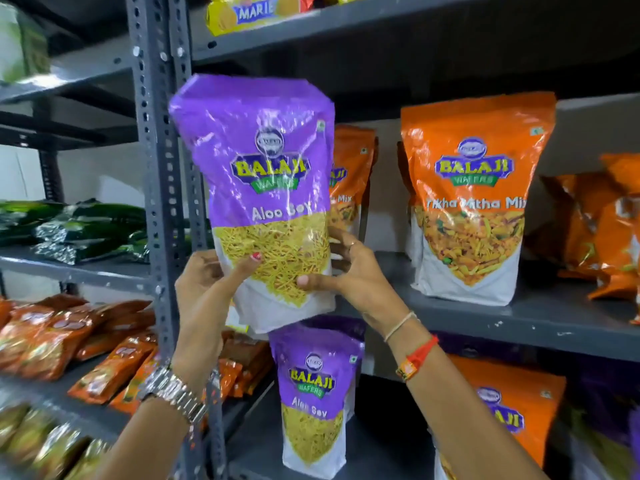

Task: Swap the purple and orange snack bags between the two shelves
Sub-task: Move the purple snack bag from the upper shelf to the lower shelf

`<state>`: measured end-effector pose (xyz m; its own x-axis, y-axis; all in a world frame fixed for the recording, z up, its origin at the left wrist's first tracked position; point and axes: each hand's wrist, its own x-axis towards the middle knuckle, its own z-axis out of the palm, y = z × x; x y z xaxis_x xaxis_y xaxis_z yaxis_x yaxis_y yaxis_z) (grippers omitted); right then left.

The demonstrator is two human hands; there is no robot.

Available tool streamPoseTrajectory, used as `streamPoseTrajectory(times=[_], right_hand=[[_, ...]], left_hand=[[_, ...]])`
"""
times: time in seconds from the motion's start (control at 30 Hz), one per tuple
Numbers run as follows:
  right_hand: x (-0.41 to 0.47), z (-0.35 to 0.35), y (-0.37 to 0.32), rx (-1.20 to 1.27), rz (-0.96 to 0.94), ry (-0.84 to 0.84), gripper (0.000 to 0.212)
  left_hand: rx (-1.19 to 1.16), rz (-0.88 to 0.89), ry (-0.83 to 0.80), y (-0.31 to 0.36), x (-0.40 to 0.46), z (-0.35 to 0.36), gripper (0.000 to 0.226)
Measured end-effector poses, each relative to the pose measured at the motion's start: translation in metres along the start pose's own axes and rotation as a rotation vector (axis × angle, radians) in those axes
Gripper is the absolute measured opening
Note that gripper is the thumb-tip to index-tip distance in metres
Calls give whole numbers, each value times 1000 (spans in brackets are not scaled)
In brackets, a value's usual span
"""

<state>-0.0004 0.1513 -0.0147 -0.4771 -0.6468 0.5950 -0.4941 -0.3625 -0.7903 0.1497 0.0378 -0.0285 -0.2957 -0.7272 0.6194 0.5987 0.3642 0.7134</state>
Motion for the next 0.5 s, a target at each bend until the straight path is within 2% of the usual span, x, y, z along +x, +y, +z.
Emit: streamPoseTrajectory(times=[0.17,0.3,0.5], right_hand=[[-18,20,6,-27,-20,-74,78],[-41,32,26,-36,4,-137,79],[-101,36,85,-5,139,-136,77]], left_hand=[[-7,75,65,-12,-37,-26,28],[36,65,110,-29,-68,-47,27],[105,-109,65,-77,-124,-73,46]])
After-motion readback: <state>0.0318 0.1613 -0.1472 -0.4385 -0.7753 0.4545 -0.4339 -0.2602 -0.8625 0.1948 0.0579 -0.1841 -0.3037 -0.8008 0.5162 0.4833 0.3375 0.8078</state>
